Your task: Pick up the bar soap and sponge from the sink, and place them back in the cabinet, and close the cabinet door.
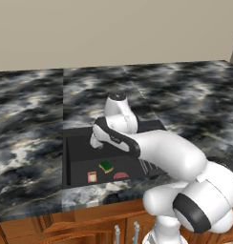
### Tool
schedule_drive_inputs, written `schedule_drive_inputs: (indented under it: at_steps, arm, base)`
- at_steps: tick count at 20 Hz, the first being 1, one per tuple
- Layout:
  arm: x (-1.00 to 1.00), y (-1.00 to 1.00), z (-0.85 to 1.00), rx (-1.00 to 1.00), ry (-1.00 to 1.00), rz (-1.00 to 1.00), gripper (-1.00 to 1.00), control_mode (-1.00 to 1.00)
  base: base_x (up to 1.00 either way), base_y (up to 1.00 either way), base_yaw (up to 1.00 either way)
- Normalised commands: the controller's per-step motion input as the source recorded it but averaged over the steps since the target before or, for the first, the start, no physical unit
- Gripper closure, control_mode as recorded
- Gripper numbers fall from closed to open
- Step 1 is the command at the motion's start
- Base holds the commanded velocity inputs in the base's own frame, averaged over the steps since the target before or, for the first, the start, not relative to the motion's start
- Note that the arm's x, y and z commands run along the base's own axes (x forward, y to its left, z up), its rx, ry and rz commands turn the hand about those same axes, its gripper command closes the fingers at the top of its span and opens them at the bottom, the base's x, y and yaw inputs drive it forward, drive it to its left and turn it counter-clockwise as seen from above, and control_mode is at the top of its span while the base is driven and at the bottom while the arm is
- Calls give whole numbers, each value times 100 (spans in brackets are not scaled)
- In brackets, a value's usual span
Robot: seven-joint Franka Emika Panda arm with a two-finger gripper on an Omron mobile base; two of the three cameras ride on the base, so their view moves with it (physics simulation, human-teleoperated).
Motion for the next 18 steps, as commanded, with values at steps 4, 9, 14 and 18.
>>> schedule_drive_inputs:
  at_steps: [4, 9, 14, 18]
  arm:
    - [14, 0, -37, -3, 0, 9, -100, -100]
    - [13, 0, -34, -2, 0, 9, -100, -100]
    - [14, 0, -34, 0, 0, 8, -100, -100]
    - [10, 0, -24, 0, 0, 3, -100, -100]
  base:
    - [0, 0, 0]
    - [0, 0, 0]
    - [0, 0, 0]
    - [0, 0, 0]
